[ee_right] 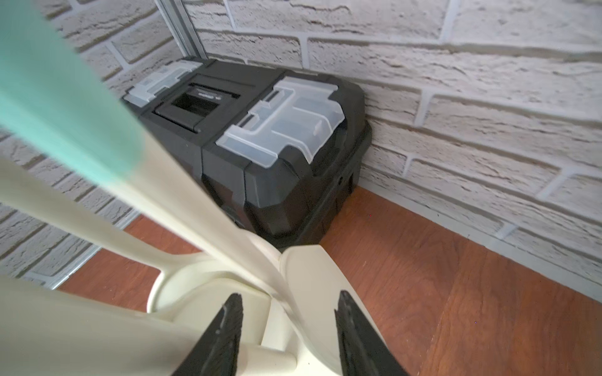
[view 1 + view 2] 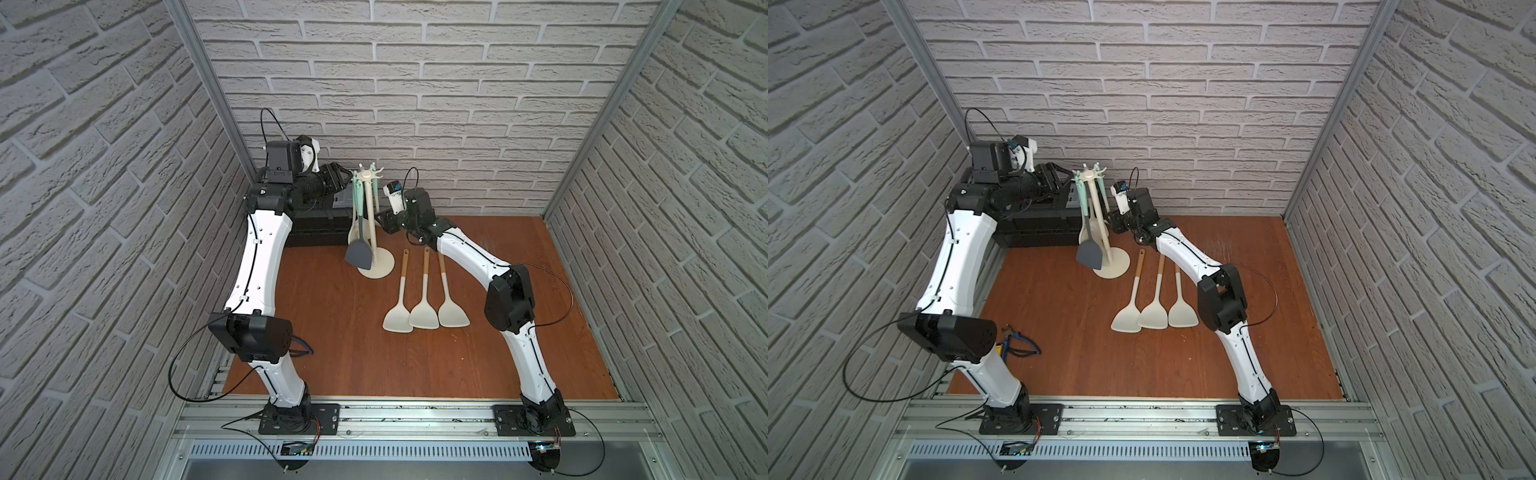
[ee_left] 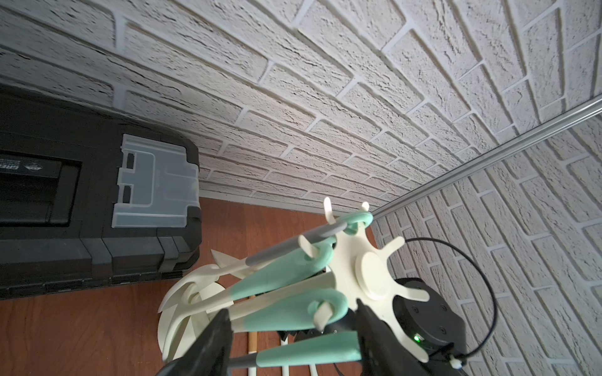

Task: Take the spatula off the kitchen utensil rack
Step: Take off the spatula from the rack.

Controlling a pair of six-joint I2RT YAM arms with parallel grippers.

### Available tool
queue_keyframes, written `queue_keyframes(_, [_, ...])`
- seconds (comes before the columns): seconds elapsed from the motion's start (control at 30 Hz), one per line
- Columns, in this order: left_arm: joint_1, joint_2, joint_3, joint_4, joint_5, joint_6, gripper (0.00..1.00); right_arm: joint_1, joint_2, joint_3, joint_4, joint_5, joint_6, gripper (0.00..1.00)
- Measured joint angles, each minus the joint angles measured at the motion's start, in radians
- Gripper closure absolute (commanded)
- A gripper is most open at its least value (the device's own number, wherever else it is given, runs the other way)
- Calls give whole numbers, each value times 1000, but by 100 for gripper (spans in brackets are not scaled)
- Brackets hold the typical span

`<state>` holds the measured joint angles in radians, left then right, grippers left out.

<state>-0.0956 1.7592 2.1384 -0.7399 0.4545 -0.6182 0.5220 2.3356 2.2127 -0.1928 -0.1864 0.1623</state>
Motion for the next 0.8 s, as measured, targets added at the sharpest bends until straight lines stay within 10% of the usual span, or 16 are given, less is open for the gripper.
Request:
queue_keyframes(0.4, [0, 0, 0, -1, 5, -7, 38, 8, 32, 82, 58, -34, -17, 57])
queue_keyframes(0.8, [0, 1, 0, -6, 4, -6, 38, 12, 32, 82, 83, -39, -62, 94])
